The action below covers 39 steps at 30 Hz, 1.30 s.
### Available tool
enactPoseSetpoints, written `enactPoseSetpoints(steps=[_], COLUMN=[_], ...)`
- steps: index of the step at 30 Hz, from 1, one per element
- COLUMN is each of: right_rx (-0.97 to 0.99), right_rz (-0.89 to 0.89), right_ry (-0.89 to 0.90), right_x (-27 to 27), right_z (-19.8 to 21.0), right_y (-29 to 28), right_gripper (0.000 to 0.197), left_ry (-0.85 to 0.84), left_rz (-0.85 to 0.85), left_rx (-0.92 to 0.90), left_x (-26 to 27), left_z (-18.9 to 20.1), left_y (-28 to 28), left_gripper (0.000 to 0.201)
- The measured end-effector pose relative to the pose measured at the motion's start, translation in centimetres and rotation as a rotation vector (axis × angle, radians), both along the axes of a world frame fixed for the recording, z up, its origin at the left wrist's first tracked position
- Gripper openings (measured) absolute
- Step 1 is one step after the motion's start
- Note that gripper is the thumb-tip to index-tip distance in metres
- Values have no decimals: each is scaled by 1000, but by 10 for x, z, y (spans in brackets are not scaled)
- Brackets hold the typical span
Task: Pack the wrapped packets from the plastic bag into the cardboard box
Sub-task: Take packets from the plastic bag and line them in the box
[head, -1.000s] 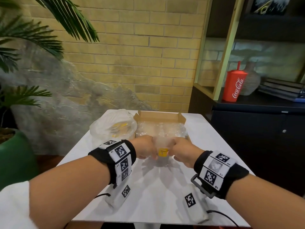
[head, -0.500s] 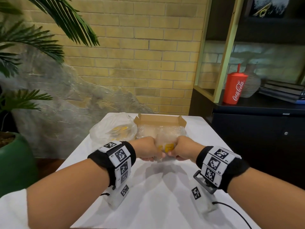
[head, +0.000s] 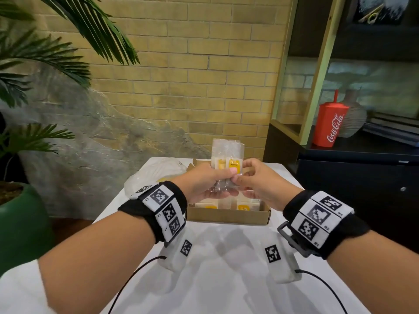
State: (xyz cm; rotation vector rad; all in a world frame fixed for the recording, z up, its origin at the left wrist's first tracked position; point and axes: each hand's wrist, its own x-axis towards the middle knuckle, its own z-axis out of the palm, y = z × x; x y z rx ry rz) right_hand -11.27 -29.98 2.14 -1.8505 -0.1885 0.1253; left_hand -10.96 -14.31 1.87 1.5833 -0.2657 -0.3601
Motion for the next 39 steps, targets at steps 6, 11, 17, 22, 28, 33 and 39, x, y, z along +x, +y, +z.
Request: enactPoseSetpoints(steps=[6,11,17,22,28,33,39], right_rx=[82,37,-777,-1061,-1131,-920,-150], right_rz=[-11,-27,-30,96,52,-52,25], right_ry=[-50,-93,-214,-233,-232,-240,-171], right_x=[16,27,40,37,41,41,32], right_z=[-2,0,-15,-33,-28,-26,-16], right_y=[-4,-13,-30,-23,-22,-19,11], right_gripper=[32,21,6,19,16,43,75], left_ry=[36,33,0,15,-2,-34,-61], left_rz=[19,110,246,218,214,193,96], left_rx=[-95,-116,-141,-64,-10,2,0], left_x=[10,19,31,30,30,32,31], left_z=[0,-1,0,-4,-7,-8,-6], left_y=[6,17,38,41,41,39,21], left_gripper=[29,8,27,32,15,12,9])
